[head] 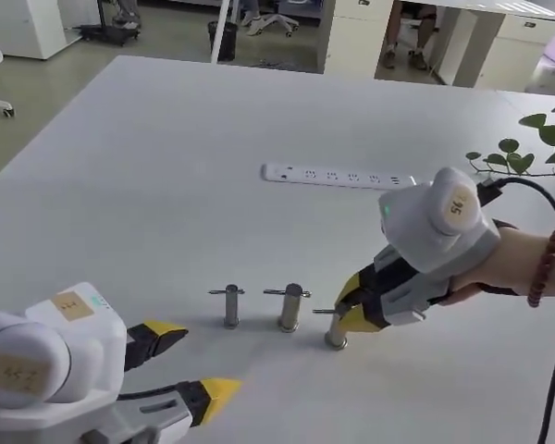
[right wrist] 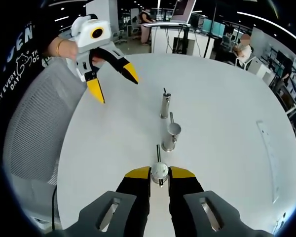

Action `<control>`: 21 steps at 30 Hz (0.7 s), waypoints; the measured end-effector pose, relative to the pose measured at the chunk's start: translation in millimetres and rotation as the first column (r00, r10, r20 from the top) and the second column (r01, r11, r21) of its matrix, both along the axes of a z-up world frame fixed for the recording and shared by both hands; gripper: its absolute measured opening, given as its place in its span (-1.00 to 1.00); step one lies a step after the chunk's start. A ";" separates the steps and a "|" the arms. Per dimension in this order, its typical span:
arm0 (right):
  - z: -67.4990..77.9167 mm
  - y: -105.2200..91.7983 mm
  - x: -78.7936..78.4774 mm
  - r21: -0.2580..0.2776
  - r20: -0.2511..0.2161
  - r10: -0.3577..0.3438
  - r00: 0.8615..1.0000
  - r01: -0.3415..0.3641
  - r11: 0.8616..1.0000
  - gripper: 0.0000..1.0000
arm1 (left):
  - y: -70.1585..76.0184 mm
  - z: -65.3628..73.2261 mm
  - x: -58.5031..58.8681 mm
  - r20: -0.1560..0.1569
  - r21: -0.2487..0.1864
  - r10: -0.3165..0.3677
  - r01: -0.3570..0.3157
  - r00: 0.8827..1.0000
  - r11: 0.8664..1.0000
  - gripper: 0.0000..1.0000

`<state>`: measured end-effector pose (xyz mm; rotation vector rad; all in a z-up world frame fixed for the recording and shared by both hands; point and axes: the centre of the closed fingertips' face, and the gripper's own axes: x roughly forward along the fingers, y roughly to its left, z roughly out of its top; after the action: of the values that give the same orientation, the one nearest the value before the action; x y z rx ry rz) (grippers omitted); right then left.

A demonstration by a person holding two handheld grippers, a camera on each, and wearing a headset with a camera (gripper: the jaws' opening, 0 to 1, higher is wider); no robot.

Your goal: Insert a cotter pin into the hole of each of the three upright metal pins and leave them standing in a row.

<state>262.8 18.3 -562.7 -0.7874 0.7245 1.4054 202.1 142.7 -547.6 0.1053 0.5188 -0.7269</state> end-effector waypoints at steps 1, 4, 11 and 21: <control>-0.5 -1.8 3.1 -0.003 0.000 -0.007 1.000 0.007 1.000 -0.85 | 0.1 -0.2 0.0 -0.001 0.000 0.001 -0.001 1.000 1.000 -0.07; -0.6 -5.5 8.2 -0.005 0.006 -0.016 1.000 0.016 1.000 -0.84 | 0.7 -0.6 -0.1 -0.003 0.001 0.003 -0.003 1.000 1.000 -0.08; -0.8 -9.2 14.5 -0.007 0.007 -0.028 1.000 0.028 1.000 -0.84 | 2.0 -2.8 -0.7 -0.011 0.003 0.005 -0.005 1.000 1.000 -0.08; -0.3 -11.8 15.7 -0.005 -0.006 -0.009 1.000 0.009 1.000 -0.84 | 3.3 -3.7 0.2 -0.012 0.006 0.008 -0.008 1.000 1.000 -0.08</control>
<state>278.5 6.4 -562.9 -0.7835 0.7356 1.3992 202.3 146.0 -551.3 0.1046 0.5325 -0.7182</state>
